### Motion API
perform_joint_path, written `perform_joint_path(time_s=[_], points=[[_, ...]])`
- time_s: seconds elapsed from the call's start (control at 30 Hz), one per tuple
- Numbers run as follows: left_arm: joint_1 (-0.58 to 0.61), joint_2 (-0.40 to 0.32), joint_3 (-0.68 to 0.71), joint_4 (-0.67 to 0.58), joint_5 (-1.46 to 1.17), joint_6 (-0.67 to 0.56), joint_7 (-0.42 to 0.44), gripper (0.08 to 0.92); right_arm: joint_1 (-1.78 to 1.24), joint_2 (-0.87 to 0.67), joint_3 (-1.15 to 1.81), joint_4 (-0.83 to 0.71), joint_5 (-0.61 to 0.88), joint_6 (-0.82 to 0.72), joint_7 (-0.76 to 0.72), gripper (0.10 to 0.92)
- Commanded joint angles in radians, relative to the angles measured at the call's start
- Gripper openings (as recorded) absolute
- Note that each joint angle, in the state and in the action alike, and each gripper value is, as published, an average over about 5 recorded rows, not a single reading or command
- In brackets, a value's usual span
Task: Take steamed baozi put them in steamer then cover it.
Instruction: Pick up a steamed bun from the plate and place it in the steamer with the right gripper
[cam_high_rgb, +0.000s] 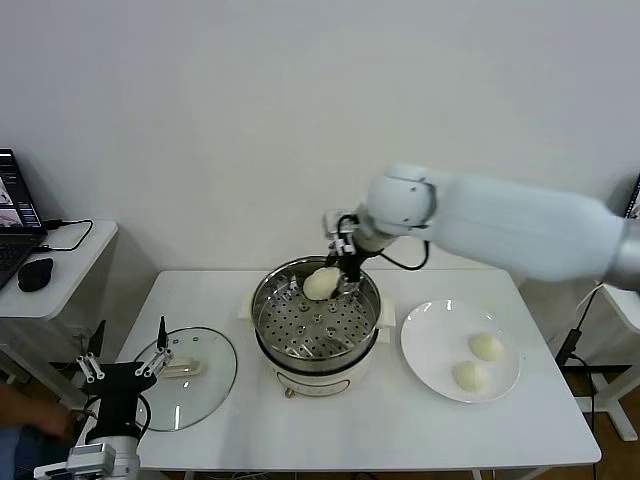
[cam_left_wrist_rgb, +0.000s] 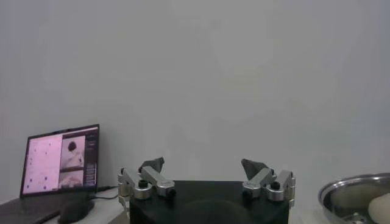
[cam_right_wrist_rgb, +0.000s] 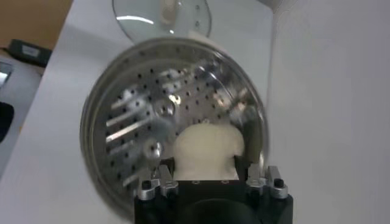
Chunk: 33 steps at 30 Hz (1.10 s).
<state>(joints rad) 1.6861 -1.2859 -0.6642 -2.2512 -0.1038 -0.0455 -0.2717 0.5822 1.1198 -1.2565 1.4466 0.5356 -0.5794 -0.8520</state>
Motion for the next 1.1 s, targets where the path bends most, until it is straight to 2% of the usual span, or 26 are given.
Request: perform_joint_path(time_s=[0.03, 0.47, 1.1], points=[[0.001, -0.001, -0.006, -0.003, -0.001, 0.000, 0.000, 0.823, -0.118, 0.189, 0.008, -0.147, -0.024, -0.016, 0.009, 0.611], [0.005, -0.010, -0.013, -0.004, -0.002, -0.005, 0.000, 0.823, -0.177, 0.308, 0.027, -0.291, -0.081, -0.023, 0.027, 0.611], [0.006, -0.014, -0.011, -0.004, -0.005, -0.011, 0.000, 0.823, -0.178, 0.285, 0.027, -0.279, -0.069, -0.100, 0.065, 0.623]])
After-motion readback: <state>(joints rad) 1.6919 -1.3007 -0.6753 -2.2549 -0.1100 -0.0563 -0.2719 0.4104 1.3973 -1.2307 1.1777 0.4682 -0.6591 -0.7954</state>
